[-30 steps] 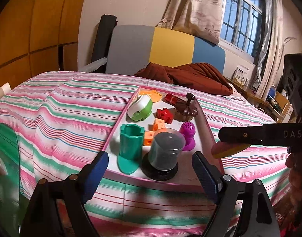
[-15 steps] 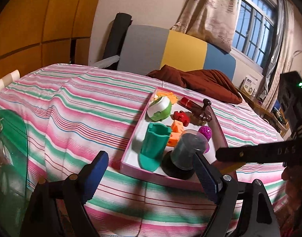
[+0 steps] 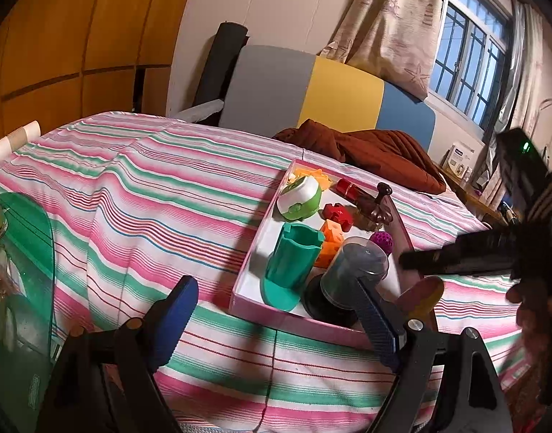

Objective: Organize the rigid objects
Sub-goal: 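Lower the egg into the tray beside the container and open the right tool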

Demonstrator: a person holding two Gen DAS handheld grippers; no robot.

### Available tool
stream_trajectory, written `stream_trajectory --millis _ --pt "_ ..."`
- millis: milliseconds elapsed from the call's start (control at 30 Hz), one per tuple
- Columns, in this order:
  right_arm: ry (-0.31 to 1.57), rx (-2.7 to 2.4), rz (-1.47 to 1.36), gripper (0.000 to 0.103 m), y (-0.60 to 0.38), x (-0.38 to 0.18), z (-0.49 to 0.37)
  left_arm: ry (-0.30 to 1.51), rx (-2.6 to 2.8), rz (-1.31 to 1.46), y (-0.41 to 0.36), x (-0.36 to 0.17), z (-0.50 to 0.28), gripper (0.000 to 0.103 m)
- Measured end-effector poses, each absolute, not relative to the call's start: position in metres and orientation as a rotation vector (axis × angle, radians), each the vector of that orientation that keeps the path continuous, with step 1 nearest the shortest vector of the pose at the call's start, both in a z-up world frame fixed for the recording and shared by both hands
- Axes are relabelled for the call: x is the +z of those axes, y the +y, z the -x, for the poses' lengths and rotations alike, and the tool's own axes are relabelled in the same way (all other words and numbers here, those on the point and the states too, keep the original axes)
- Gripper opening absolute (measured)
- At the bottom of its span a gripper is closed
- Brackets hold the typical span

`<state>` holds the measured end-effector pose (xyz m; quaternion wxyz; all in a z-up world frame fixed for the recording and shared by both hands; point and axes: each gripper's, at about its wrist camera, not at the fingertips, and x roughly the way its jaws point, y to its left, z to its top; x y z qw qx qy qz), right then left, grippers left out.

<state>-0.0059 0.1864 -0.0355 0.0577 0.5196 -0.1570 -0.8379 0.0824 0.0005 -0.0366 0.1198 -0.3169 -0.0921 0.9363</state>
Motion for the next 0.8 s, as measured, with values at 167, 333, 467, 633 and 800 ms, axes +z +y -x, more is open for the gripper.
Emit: stream_trajectory --millis 167,333,467,633,800 --pt "-0.356 -2.652 -1.517 0.043 0.189 -0.019 0.002 -0.268 2.73 0.935 0.003 -0.038 -0.082 0.087" --pt "-0.279 -2.644 -1.533 0.043 0.182 -0.019 -0.008 -0.26 2.728 0.935 0.003 -0.038 -0.082 0.087" --pt "-0.217 -2.636 -1.537 0.043 0.182 -0.017 -0.025 -0.264 2.729 0.935 0.002 -0.039 -0.083 0.087" --pt "-0.109 -2.63 -1.603 0.043 0.191 -0.016 -0.045 -0.263 2.723 0.939 0.003 -0.041 -0.082 0.087" --pt "-0.037 -2.596 -1.653 0.043 0.189 -0.019 -0.055 -0.266 2.718 0.934 0.005 -0.04 -0.082 0.087"
